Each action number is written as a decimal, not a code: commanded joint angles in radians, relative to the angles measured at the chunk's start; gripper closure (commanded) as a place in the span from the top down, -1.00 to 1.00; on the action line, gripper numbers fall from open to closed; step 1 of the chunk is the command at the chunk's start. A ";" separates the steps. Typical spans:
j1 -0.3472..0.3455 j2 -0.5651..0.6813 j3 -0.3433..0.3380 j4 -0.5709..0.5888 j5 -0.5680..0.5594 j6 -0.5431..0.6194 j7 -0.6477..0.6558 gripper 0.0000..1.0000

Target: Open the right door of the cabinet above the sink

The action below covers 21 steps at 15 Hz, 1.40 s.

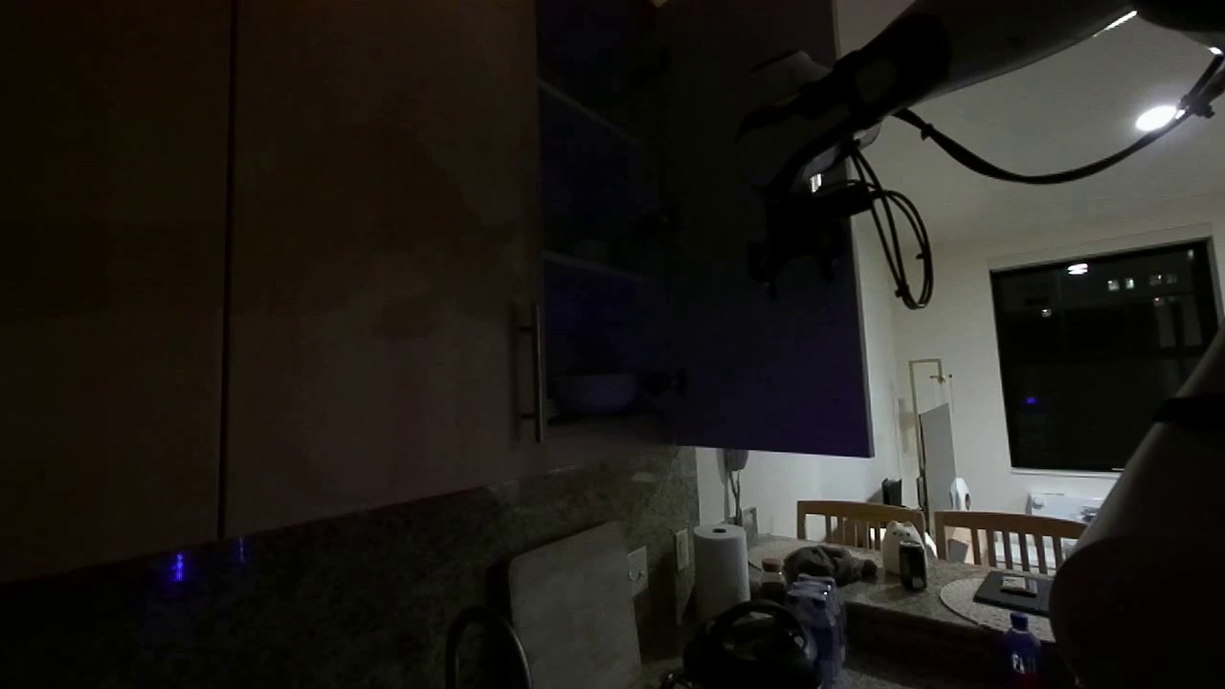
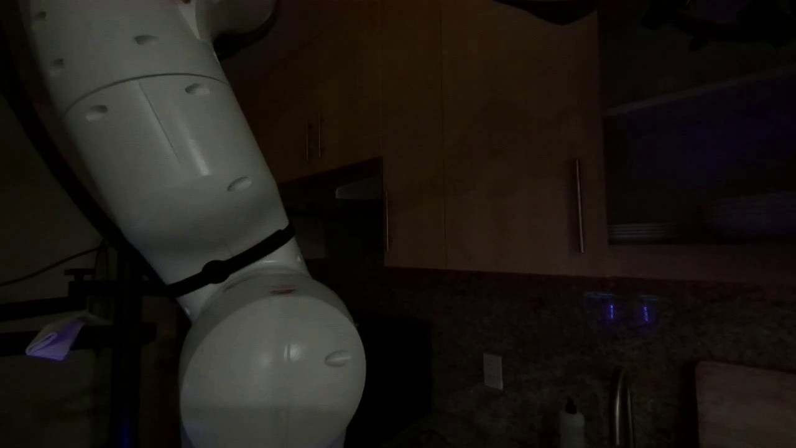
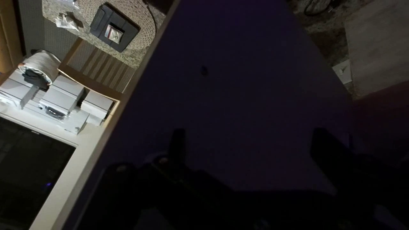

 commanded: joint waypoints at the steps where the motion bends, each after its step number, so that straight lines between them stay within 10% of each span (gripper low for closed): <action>1: -0.035 0.010 -0.028 0.026 0.068 0.017 -0.131 1.00; 15: -0.011 0.049 -0.205 0.058 0.401 0.098 -0.602 1.00; 21: -0.032 0.040 -0.176 0.052 0.405 0.091 -0.608 1.00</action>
